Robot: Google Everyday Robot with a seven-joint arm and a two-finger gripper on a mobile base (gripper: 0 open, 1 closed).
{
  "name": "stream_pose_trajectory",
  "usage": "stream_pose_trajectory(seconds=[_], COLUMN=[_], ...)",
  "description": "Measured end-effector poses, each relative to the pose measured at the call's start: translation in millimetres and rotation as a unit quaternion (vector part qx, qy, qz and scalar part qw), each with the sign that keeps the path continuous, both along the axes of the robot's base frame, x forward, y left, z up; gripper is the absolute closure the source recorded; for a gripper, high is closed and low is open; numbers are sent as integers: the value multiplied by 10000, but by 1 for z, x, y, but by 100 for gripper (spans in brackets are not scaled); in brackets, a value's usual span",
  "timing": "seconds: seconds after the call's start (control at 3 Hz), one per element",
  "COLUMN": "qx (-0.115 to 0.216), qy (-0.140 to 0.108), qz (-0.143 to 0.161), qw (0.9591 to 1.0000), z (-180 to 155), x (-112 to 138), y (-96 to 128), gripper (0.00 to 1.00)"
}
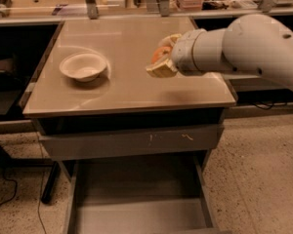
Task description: Pick orange from middle drawer and place on counter
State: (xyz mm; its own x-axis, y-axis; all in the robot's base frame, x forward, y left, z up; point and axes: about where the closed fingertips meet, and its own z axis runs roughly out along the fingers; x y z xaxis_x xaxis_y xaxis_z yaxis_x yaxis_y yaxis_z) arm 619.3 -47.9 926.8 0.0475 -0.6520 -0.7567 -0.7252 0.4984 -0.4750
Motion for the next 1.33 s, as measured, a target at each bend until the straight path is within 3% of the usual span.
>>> stream_pose_trajectory(seconds=[0.33, 0.67, 1.0, 1.33], qx=[-43, 5, 69, 87], qy=[227, 692, 1255, 1639], qz=[226, 465, 680, 819], qw=[9995, 9965, 9897, 9830], z=[-1, -23, -61, -88], x=[49, 84, 99, 102], y=[22, 44, 58, 63], gripper=[100, 100, 100, 100])
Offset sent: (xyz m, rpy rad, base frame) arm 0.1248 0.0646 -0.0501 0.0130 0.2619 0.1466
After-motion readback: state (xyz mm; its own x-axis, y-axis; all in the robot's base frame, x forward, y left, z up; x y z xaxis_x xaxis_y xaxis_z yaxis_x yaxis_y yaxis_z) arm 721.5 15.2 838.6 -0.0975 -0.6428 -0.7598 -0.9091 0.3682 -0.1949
